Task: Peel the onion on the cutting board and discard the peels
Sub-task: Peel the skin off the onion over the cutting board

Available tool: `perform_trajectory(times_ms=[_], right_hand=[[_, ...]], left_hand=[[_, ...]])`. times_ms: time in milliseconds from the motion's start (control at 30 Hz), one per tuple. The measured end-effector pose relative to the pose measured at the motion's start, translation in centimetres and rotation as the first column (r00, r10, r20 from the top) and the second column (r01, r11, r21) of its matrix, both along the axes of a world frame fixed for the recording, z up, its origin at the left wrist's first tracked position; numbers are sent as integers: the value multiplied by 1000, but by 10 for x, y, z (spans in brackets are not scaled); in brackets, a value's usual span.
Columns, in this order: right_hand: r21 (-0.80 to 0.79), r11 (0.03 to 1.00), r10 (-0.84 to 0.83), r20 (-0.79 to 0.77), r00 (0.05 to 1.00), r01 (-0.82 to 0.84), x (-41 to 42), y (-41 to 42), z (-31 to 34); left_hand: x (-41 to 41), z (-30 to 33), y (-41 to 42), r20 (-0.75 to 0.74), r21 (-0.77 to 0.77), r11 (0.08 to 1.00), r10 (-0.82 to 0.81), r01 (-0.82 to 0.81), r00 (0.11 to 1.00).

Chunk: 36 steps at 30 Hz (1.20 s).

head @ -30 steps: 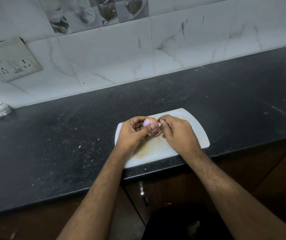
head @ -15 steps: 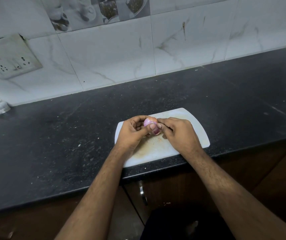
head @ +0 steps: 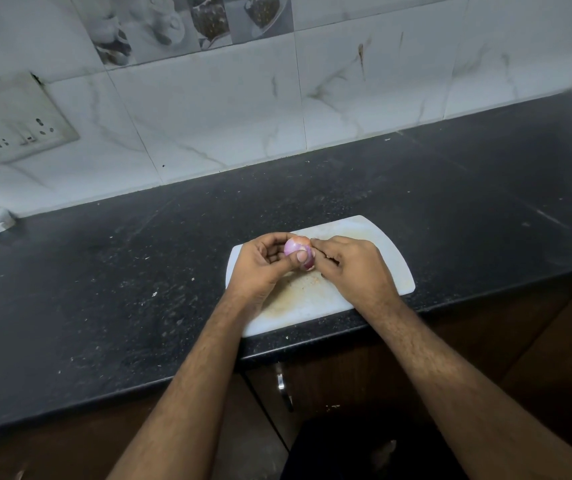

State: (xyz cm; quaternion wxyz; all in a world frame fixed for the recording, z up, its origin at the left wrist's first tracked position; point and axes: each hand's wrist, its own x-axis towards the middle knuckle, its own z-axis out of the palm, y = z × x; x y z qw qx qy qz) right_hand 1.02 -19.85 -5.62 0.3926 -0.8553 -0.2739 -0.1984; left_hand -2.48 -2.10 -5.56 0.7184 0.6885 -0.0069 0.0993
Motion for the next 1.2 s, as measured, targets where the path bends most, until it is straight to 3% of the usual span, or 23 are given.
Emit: perform_trajectory(times_ms=[267,533,967,1200], right_hand=[[-106,988,-115,6,993,115,-3,1,2],[-163,981,-108,-16,994,104,-10,1,10],[-99,984,-160,-167,973,145,-4,0,11],[-98,987,-138,-139,981,125,-2,1,8]], left_hand=[[1,-2,1,-18,30,999,27,-27,999],[1,-1,-1,-12,42,999,16,-16,1000],[1,-2,1,-17,41,999,26,-25,1000],[1,-2,0,-2,44,999,25,-25,1000]])
